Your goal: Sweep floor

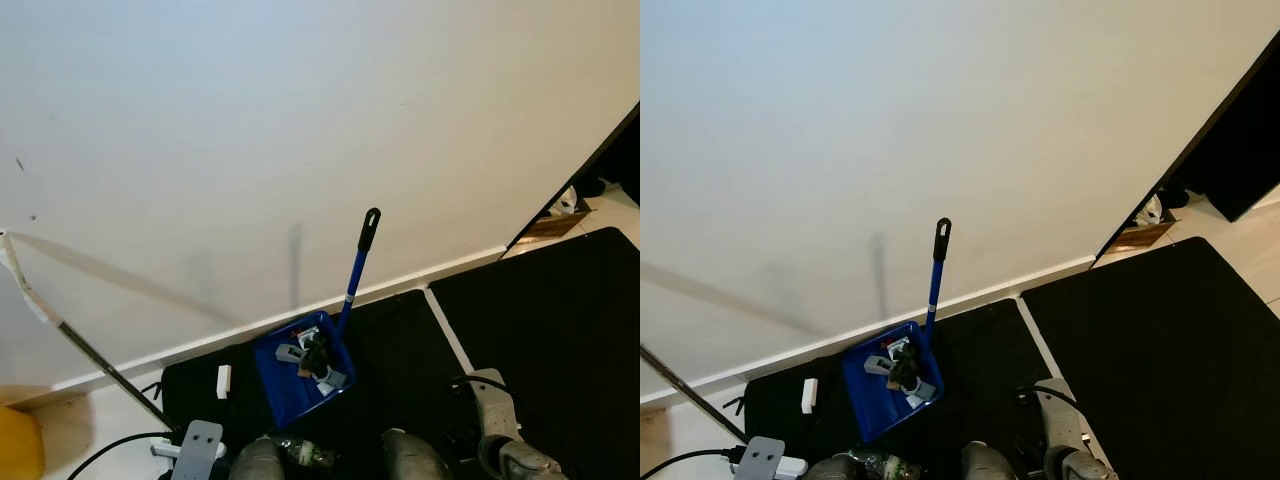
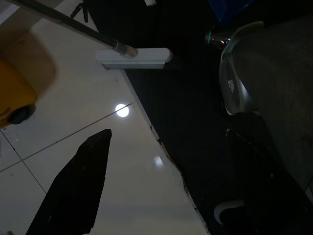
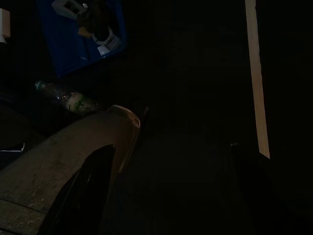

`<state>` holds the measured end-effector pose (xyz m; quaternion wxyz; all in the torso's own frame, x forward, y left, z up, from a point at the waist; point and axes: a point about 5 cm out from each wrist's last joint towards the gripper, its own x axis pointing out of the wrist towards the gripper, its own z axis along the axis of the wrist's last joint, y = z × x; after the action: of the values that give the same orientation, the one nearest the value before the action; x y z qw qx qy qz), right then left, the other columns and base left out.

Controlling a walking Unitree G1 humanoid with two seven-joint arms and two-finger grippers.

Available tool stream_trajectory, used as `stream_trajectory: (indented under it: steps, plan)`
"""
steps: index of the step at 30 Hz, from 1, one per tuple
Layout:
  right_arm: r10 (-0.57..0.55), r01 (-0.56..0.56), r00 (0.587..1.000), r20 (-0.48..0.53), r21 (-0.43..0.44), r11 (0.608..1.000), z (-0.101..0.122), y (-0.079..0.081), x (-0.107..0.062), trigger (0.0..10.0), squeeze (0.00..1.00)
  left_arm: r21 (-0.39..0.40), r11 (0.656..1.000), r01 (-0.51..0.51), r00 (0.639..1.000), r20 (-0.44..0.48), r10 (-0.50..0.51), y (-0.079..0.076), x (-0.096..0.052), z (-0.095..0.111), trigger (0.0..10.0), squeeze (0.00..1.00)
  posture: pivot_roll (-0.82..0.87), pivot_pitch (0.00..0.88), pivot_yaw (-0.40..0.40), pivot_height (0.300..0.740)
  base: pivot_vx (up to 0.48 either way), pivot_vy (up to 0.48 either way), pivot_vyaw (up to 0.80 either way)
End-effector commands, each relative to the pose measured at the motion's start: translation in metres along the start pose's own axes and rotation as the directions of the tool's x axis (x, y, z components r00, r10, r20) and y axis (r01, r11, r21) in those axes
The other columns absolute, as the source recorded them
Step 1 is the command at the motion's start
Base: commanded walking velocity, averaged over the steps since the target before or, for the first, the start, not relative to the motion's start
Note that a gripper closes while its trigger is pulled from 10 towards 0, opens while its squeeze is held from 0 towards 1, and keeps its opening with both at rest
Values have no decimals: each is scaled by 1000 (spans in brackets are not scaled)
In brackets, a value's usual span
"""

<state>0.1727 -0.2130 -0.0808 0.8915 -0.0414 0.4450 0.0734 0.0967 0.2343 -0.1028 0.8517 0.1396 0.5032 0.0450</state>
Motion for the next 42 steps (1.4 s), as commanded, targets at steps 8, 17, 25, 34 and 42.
stream_trajectory:
  steps: [8, 17, 25, 34, 42]
  plan:
    - [-4, 3, 1000, -25, -4, 1000, -7, -2, -2, 10000, 0, -13, 1000, 13, 1000, -28, -13, -7, -2, -7, 10000, 0, 49, 111, -75, 740, 0, 0, 0]
    - [-4, 4, 1000, -30, -4, 1000, -9, -2, -3, 10000, 0, -16, 1000, 16, 999, -30, -17, -8, -2, -8, 10000, 0, 45, 112, -76, 740, 0, 0, 0]
    - [-8, 8, 1000, -30, -4, 1000, -9, -3, -3, 10000, 0, -14, 1000, 18, 999, -30, -18, -8, -3, -9, 10000, 0, 42, 112, -78, 740, 0, 0, 0]
    - [-6, 5, 1000, -29, -7, 1000, -8, -3, -3, 10000, 0, -17, 1000, 15, 999, -31, -16, -8, -3, -9, 10000, 0, 45, 113, -78, 740, 0, 0, 0]
    - [-3, 3, 1000, -28, -8, 1000, -8, -2, -2, 10000, 0, -19, 1000, 13, 999, -30, -14, -7, -2, -8, 10000, 0, 49, 113, -79, 740, 0, 0, 0]
